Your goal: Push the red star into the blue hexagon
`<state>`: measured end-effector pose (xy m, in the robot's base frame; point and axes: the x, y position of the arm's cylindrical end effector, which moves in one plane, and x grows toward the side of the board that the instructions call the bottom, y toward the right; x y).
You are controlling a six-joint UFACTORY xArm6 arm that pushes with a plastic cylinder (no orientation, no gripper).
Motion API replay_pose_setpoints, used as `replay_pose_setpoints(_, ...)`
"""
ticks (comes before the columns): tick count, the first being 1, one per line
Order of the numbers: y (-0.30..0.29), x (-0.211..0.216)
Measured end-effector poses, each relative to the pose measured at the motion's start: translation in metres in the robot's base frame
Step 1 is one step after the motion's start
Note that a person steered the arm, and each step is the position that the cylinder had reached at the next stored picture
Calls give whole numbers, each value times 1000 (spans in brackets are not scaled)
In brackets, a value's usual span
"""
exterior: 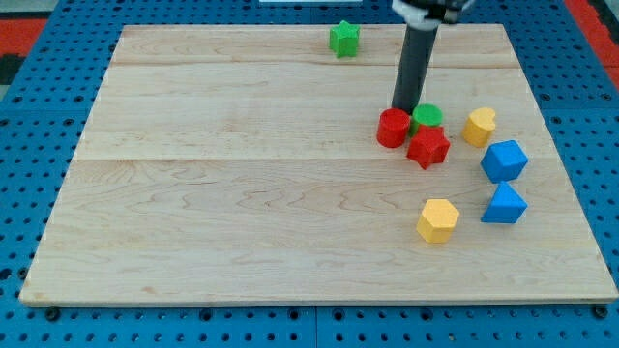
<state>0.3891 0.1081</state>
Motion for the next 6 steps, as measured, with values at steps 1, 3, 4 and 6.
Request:
replay_pose_setpoints(1, 0, 44)
replay_pose_setpoints(3, -49, 31)
replay_pose_setpoints(4, -33, -11)
replay_pose_setpoints(6, 47, -45)
